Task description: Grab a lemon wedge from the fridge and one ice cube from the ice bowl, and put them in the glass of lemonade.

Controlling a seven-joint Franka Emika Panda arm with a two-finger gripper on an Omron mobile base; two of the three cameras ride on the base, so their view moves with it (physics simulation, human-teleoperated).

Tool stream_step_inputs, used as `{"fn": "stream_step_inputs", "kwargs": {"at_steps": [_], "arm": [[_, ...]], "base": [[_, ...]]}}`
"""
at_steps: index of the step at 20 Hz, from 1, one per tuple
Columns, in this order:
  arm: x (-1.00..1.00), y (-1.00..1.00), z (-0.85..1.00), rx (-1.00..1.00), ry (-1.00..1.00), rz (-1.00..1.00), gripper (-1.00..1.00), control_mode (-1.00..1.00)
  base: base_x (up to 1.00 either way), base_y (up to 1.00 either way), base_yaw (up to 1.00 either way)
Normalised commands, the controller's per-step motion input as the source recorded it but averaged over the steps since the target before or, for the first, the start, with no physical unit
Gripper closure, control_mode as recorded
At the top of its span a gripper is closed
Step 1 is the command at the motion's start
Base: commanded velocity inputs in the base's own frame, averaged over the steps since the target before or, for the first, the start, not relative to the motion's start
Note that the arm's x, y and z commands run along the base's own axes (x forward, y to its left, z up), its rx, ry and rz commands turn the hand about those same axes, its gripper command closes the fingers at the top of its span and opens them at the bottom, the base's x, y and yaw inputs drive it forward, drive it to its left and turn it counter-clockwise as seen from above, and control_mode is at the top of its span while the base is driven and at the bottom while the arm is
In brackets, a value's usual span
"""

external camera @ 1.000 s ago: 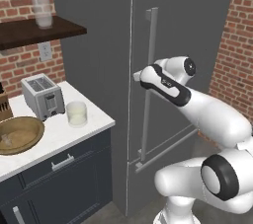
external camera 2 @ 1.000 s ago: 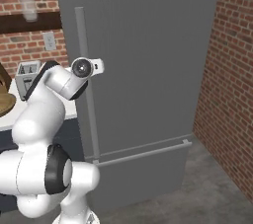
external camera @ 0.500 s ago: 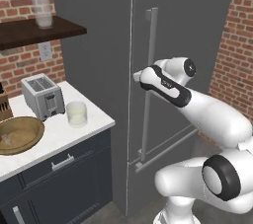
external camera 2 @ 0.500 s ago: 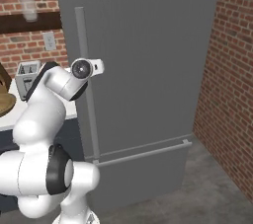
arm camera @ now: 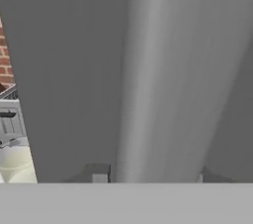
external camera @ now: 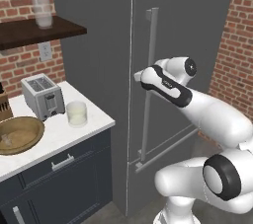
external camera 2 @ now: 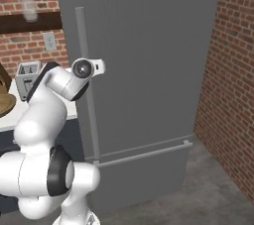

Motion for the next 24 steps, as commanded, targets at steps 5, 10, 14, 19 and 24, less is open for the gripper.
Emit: {"fn": "stream_step_inputs", "kwargs": {"at_steps": [5,10,14,19,24], "arm": [[-0.09,-0.53,0.0,0.0,0.0,-0.04,1.0,-1.0],[-0.23,-0.79,0.19,0.01,0.0,-0.1,1.0,-1.0],[-0.33,-0.69,0.38,0.03,0.02,-0.12,1.0,-1.0],[-0.46,-0.73,0.5,0.03,0.07,-0.12,1.0,-1.0],[-0.62,-0.82,0.44,0.04,0.07,-0.14,1.0,-1.0]], "base": [[0.0,0.0,0.0],[0.0,0.0,0.0],[0.0,0.0,0.0],[0.0,0.0,0.0],[0.0,0.0,0.0]]}}
